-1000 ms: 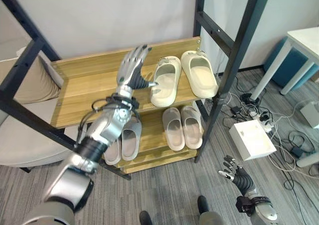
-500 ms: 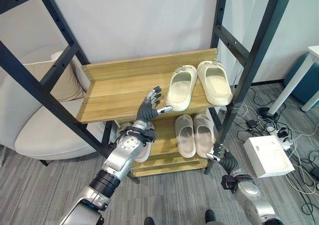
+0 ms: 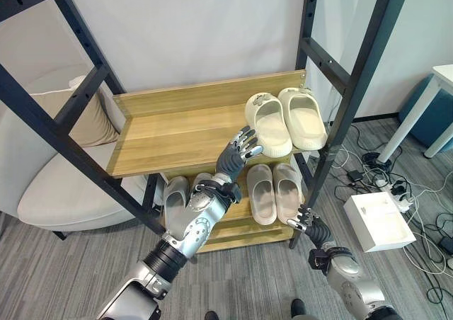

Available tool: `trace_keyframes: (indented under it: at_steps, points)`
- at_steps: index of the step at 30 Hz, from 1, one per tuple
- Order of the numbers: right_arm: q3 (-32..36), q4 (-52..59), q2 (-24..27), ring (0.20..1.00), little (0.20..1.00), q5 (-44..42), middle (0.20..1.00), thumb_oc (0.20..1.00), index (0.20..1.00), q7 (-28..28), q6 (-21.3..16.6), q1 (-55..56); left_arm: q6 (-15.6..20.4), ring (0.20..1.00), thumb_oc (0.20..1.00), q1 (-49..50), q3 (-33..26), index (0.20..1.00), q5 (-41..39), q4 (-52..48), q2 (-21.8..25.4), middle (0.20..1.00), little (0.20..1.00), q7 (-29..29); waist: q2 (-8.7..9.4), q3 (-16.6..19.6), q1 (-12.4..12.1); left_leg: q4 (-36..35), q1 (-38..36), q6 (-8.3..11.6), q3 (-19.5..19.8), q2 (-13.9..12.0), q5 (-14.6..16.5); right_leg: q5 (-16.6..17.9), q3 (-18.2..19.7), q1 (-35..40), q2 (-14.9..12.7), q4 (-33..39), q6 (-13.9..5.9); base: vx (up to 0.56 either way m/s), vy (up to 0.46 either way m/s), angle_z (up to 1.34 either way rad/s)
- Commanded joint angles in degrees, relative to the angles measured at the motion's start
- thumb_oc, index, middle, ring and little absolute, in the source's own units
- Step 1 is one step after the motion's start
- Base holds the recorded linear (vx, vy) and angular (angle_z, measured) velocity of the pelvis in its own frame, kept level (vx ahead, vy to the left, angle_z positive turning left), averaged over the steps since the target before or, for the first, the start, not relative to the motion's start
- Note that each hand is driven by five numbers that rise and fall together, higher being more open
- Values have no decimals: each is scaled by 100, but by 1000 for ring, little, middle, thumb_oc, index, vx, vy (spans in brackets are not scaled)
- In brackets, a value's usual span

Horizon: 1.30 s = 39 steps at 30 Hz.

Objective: Arrange the slippers neatly on the shoe rack.

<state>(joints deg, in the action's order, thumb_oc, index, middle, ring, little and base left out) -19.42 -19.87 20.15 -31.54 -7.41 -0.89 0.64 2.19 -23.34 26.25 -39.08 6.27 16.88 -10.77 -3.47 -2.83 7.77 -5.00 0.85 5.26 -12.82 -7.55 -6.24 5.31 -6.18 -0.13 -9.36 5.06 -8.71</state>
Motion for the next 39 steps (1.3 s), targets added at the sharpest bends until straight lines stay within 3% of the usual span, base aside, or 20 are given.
trace_keyframes:
  at_steps: [1,2,4,7,9,10,12,15,20,21,25,27,39]
  points:
    - [124,166,-187,1000,1000,116,1000,1000,1000,-3,-459,-261,499,1000,1000,-793,-440,1000,1012,200,-16,1000,1000,-392,200,-79,-67,0,-319,2,424,21,543,-354,-317,82,-9,-6,-66,0,0,0]
    - [185,248,-169,1000,1000,162,1000,1000,1000,-9,-542,-174,676,1000,1000,-660,-696,1000,1134,-90,-45,1000,1000,-667,230,-98,-89,0,-312,5,444,17,529,-356,-341,97,-7,-6,-56,-6,-26,5]
    - [188,290,-171,1000,1000,231,1000,1000,1000,-1,-622,-86,880,1000,1000,-333,-900,1000,1220,-778,2,1000,1000,-657,256,-109,-114,0,-311,9,467,18,524,-359,-363,119,-6,-6,-51,-4,-10,10]
    - [186,215,-193,1000,1000,212,1000,1000,1000,153,-681,-3,1114,1000,1000,185,-868,1000,829,-1870,113,1000,1000,20,281,-115,-202,0,-308,14,518,22,531,-366,-419,172,-17,-6,-51,-5,20,17]
    - [221,344,-211,1000,1000,249,1000,1000,1000,830,-687,1008,1231,1000,1000,595,-873,1000,544,-2525,356,1000,1000,805,288,-130,-173,0,-329,23,513,18,548,-365,-450,209,-31,-6,-75,-12,39,19]
    - [333,177,-124,1000,1000,411,1000,1000,1000,938,-706,1097,1129,1000,1000,746,-729,1000,400,-2707,488,1000,1000,1135,287,-139,-156,0,-328,26,511,15,553,-367,-455,213,-28,-6,-82,-41,33,15]
    - [313,58,-183,1000,1000,557,1000,1000,1000,1144,-708,1064,666,1000,1000,1619,75,1000,343,-2769,1181,1000,1000,2363,293,-170,-235,0,-335,20,566,11,587,-407,-513,267,-22,-6,-79,-21,45,-3]
    - [204,218,-101,1000,1000,604,1000,1000,1000,1197,-705,905,473,1000,1000,2229,507,1000,1240,-1725,1410,1000,1000,2720,304,-180,-269,0,-386,-11,601,22,613,-436,-518,323,-15,-16,-65,5,37,0]
    - [143,413,-3,1000,1000,603,1000,1000,1000,1165,-693,877,491,1000,1000,2845,311,1000,2031,-568,1188,1000,1000,2402,333,-157,-314,0,-443,-37,621,41,633,-451,-527,375,-16,-23,-40,1,18,9]
    - [154,425,-27,1000,1000,602,1000,1000,1000,1098,-693,918,457,1000,1000,3088,95,1000,2093,75,893,1000,1000,2128,351,-134,-344,0,-450,-53,648,48,631,-458,-540,398,-16,-18,-21,-8,11,17]
    - [239,398,-103,1000,1000,668,1000,1000,1000,934,-718,956,441,1000,1000,3250,-318,1000,2034,778,494,1000,1000,1642,388,-127,-394,0,-439,-72,687,57,608,-457,-571,412,-18,-8,-2,-4,2,4]
    - [422,279,-229,1000,1000,785,1000,1000,1000,697,-759,1016,445,1000,1000,3355,-917,1000,1487,1422,31,1000,1000,1070,428,-125,-431,0,-416,-89,705,64,574,-444,-581,404,-19,-6,14,-33,-23,2]
    - [693,-362,-308,1000,1000,1086,1000,1000,1000,333,-753,828,544,1000,1000,3378,-1556,1000,1498,1647,-112,1000,1000,671,451,-167,-433,0,-440,-98,634,64,573,-425,-505,384,-36,-6,12,0,0,0]
